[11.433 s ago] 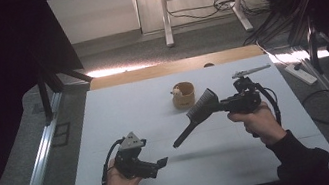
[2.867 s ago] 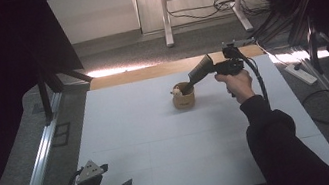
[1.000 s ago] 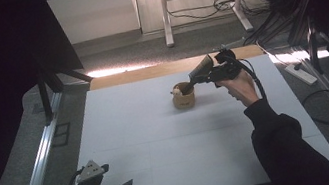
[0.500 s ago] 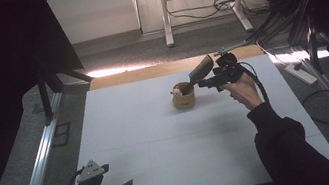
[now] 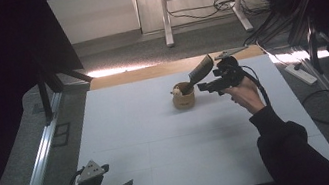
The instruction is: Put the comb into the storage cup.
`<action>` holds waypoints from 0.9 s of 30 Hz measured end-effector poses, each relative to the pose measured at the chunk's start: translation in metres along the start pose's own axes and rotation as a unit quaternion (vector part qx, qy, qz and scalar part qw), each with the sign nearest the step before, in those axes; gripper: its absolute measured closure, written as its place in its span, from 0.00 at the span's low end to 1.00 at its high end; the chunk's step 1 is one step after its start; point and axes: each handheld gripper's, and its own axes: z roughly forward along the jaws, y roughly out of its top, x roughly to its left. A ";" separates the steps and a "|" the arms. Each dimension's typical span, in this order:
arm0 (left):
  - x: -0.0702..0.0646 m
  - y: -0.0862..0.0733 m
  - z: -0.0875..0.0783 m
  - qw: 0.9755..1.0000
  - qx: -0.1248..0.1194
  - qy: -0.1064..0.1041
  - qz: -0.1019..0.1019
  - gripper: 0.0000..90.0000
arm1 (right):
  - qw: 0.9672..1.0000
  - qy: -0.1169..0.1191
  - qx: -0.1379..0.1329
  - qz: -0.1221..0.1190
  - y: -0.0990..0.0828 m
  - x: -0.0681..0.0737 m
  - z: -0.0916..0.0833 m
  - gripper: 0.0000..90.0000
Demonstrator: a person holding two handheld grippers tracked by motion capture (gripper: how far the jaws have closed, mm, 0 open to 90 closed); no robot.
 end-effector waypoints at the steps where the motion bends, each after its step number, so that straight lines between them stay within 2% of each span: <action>1: 0.000 0.000 0.000 1.000 0.000 0.000 0.000 0.00 | 1.000 0.001 -0.001 -0.003 -0.001 0.001 0.000 0.06; 12: 0.000 0.000 0.000 1.000 0.000 -0.001 0.001 0.00 | 1.000 -0.004 0.007 -0.018 -0.010 0.002 -0.005 0.04; 20: -0.001 0.000 0.000 1.000 -0.001 -0.001 0.002 0.00 | 1.000 -0.004 0.007 -0.017 -0.014 0.003 -0.011 0.04; 27: -0.001 0.000 0.000 1.000 -0.001 0.000 0.002 0.00 | 0.999 -0.005 0.011 -0.029 -0.019 0.007 -0.014 0.03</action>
